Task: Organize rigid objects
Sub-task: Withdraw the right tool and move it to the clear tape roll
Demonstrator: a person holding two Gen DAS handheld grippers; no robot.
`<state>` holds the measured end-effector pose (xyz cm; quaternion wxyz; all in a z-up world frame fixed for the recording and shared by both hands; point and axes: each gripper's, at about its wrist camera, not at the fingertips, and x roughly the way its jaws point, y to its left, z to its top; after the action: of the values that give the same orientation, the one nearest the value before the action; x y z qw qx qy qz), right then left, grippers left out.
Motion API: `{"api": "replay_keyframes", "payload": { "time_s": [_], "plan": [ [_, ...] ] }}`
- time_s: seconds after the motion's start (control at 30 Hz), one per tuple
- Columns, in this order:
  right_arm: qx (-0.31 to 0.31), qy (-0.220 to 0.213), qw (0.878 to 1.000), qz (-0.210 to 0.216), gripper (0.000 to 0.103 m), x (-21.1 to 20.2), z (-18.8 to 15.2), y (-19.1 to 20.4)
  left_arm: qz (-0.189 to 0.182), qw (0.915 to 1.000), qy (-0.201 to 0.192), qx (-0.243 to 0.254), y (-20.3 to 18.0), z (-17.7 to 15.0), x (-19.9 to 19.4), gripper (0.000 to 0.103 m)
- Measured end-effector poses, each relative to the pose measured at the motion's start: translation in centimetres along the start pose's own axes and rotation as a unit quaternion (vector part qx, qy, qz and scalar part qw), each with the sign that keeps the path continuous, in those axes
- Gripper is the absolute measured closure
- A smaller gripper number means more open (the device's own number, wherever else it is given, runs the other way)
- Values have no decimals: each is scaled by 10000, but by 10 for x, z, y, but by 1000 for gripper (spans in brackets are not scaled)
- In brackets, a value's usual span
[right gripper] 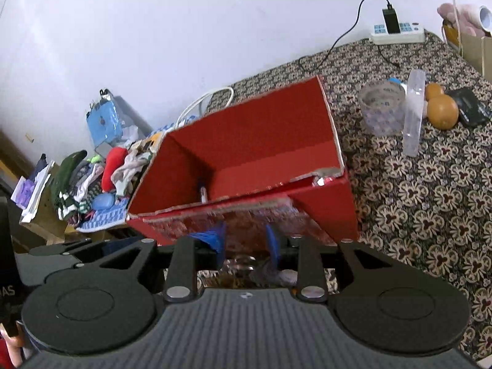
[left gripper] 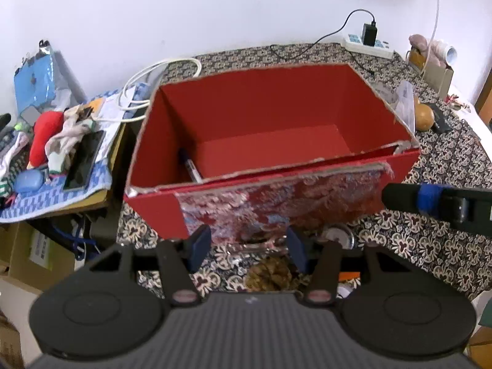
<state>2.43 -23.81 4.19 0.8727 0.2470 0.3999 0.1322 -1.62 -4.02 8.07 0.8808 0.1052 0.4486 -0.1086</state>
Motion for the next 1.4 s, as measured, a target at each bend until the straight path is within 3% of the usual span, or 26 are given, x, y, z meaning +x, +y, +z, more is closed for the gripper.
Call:
{"api": "replay_keyframes", "payload": {
  "time_s": [0.47,0.9,1.2,1.4],
  "plan": [
    [109,733,9971,160,90,0,-8,-56,308,9977,576,-160,-55,-12,21,49],
    [-71,1410,9889,464,90,12,-15,-77,460,9929,1000,-443,-69,-31,42,48],
    [-190,1735,9827,623,90,29,-23,-85,-15,9965,706,-454,-61,-73,39,48],
    [-410,1895,9777,809,90,41,-29,-80,-593,9960,456,-496,-59,-96,34,48]
  ]
}}
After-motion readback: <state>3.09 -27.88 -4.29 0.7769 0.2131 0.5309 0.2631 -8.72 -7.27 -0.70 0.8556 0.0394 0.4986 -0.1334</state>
